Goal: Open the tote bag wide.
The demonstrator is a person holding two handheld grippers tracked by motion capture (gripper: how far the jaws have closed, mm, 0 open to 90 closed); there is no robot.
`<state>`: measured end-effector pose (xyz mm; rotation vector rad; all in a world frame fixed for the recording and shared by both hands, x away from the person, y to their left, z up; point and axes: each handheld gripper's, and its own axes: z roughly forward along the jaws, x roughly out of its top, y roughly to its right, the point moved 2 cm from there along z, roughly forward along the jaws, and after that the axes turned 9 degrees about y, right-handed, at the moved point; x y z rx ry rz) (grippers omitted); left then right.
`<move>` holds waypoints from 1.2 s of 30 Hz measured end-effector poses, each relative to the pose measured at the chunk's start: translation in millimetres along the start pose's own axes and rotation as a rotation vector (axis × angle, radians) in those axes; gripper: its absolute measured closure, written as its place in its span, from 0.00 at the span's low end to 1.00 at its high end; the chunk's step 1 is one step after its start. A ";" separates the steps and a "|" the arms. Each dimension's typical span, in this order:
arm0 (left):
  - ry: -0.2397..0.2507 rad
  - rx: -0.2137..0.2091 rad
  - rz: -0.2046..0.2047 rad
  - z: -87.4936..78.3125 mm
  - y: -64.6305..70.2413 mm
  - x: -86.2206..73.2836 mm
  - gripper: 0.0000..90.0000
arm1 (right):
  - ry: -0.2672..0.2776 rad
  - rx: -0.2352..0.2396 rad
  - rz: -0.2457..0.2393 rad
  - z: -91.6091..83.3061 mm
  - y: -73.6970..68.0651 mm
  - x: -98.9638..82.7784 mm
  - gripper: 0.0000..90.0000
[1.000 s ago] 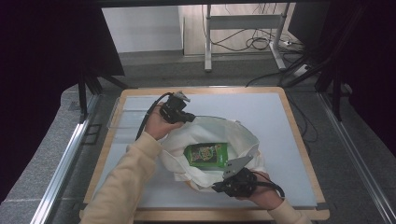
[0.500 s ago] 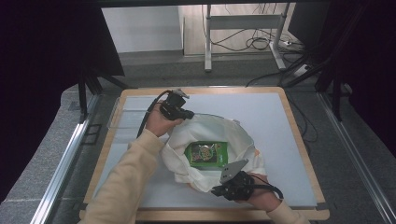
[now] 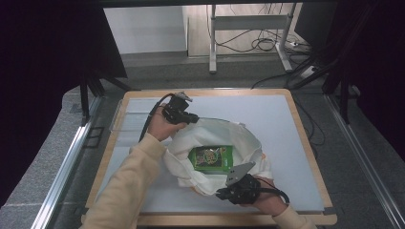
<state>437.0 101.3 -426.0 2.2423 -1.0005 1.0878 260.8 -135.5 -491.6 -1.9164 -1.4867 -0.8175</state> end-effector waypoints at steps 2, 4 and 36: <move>0.005 -0.005 0.012 -6.6 3.8 1.2 0.82 | 0.012 -0.013 0.005 -2.7 0.9 2.3 0.83; 0.005 -0.010 0.028 -14.7 9.1 1.7 0.74 | 0.033 -0.015 0.010 -6.2 2.3 4.7 0.78; 0.098 -0.112 0.077 -79.9 56.1 -47.5 0.46 | 0.200 -0.217 0.101 -51.9 38.0 34.0 0.43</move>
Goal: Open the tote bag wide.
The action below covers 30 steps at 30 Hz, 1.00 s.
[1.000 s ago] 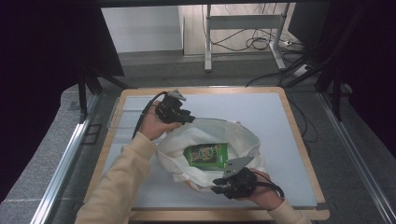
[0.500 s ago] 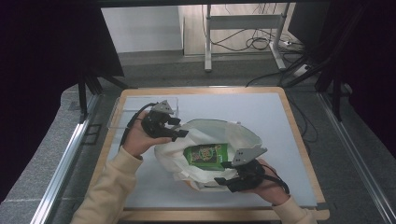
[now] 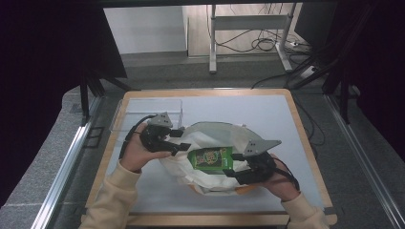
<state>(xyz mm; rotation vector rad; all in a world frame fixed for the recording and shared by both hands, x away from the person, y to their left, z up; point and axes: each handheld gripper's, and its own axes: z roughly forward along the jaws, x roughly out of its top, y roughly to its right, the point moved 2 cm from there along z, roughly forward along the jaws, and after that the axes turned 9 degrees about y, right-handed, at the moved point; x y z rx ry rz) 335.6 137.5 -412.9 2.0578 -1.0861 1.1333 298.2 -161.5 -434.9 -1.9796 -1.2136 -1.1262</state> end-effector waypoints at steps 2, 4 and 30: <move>-0.011 -0.007 0.005 -1.4 2.0 -1.0 0.46 | -0.001 -0.006 0.009 0.0 2.3 2.9 0.43; -0.018 0.000 0.010 -1.8 3.3 -1.9 0.46 | -0.002 -0.008 0.011 0.5 4.7 6.1 0.43; -0.050 0.008 -0.015 8.0 15.1 -12.6 0.47 | -0.059 -0.041 0.021 28.9 28.9 44.4 0.43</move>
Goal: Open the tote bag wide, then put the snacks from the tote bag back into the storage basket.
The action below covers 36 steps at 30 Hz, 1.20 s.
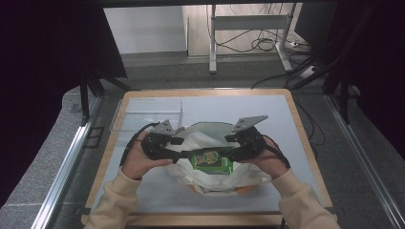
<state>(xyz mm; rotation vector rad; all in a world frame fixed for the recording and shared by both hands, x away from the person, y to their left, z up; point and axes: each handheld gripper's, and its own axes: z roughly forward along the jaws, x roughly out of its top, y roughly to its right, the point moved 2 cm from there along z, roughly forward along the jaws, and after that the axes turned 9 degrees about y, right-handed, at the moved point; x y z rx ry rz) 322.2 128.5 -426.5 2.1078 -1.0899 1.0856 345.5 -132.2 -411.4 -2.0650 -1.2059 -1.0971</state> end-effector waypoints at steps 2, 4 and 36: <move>-0.005 -0.004 0.006 0.2 0.6 -0.3 0.47 | -0.006 0.005 0.000 3.1 0.1 2.5 0.43; -0.005 -0.011 0.008 0.7 1.5 -0.1 0.47 | -0.015 0.008 0.000 6.5 0.3 4.6 0.44; -0.165 -0.075 0.059 23.9 8.1 -7.6 1.00 | -0.156 0.102 -0.071 78.6 -4.2 22.5 0.98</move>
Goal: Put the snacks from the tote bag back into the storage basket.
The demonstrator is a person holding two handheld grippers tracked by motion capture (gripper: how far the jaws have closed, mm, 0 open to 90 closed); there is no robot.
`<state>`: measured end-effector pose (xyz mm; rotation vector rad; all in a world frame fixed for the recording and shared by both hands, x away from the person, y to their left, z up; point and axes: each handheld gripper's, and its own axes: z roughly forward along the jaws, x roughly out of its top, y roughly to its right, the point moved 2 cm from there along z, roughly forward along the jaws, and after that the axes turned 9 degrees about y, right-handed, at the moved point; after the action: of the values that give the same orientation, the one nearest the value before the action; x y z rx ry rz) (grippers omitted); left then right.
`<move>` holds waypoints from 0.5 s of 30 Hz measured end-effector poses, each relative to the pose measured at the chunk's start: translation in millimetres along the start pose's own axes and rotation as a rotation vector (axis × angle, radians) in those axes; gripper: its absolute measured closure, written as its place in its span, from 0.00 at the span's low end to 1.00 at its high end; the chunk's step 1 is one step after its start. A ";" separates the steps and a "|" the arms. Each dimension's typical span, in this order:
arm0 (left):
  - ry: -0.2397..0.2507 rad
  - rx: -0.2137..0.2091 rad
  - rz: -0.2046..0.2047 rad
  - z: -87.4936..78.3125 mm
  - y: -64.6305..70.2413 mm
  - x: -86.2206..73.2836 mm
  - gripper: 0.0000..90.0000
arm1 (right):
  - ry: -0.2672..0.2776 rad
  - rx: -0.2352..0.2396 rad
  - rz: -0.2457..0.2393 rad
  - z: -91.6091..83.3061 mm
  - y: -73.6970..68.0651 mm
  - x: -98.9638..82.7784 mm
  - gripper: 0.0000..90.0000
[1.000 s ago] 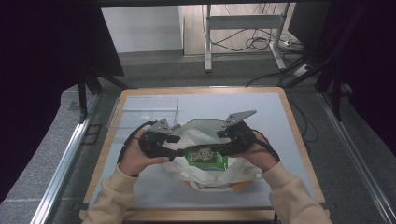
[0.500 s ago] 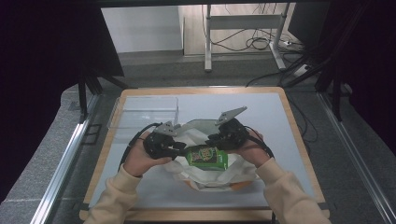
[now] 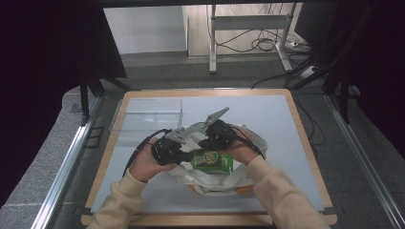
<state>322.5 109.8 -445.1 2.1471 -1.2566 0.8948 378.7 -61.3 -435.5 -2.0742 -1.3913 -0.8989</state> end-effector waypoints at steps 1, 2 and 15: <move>-0.006 -0.001 0.000 -0.5 0.1 -0.4 1.00 | -0.001 0.003 -0.006 1.7 -0.6 1.6 0.98; -0.006 -0.002 0.001 -0.4 0.1 -1.2 1.00 | -0.001 0.007 -0.004 3.9 -1.5 2.5 0.98; -0.035 -0.022 -0.019 4.3 4.8 -10.8 0.99 | -0.093 -0.023 -0.036 56.2 5.1 -11.0 0.98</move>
<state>315.6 110.6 -455.6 2.1627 -1.2550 0.8344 394.8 -30.6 -481.3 -2.1388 -1.4771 -0.8471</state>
